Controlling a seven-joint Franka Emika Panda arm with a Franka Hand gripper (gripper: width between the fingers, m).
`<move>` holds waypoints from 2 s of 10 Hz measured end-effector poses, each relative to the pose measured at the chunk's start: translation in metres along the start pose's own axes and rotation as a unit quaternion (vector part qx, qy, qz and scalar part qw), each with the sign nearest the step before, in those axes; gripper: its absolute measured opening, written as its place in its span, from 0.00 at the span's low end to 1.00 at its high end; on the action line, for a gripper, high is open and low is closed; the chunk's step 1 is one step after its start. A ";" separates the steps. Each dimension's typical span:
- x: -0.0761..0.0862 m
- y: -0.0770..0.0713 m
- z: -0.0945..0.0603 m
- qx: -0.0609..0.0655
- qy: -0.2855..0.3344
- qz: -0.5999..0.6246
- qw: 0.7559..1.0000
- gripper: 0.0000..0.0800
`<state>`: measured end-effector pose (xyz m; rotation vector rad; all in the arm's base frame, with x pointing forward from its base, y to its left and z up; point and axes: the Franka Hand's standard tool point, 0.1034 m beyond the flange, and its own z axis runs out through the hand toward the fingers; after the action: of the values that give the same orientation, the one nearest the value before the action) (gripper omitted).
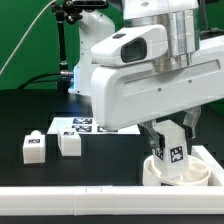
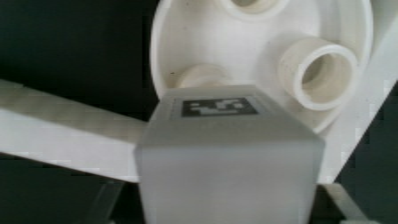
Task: Assemble stool
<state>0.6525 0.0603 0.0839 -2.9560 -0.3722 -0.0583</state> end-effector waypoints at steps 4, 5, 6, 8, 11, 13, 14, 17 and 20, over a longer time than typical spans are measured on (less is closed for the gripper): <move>-0.001 -0.006 0.001 -0.001 0.036 0.188 0.981 0.42; -0.002 -0.009 0.001 0.003 0.049 0.248 0.967 0.43; -0.002 -0.012 0.001 0.005 0.055 0.285 0.957 0.43; 0.000 -0.019 0.003 0.019 0.062 0.389 0.919 0.43; 0.000 -0.026 0.006 0.030 0.058 0.501 0.863 0.43; -0.001 -0.028 0.007 0.032 0.056 0.551 0.832 0.43; -0.001 -0.031 0.008 0.037 0.052 0.595 0.801 0.43; -0.002 -0.036 0.010 0.055 0.041 0.699 0.712 0.43; -0.002 -0.037 0.010 0.072 0.029 0.747 0.661 0.43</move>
Offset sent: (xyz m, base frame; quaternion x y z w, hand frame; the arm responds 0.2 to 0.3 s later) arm -0.0190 0.0044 -0.0027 -0.0343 0.0469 0.2241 0.9728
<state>0.6416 0.0971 0.0796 -2.1332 1.8948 0.0802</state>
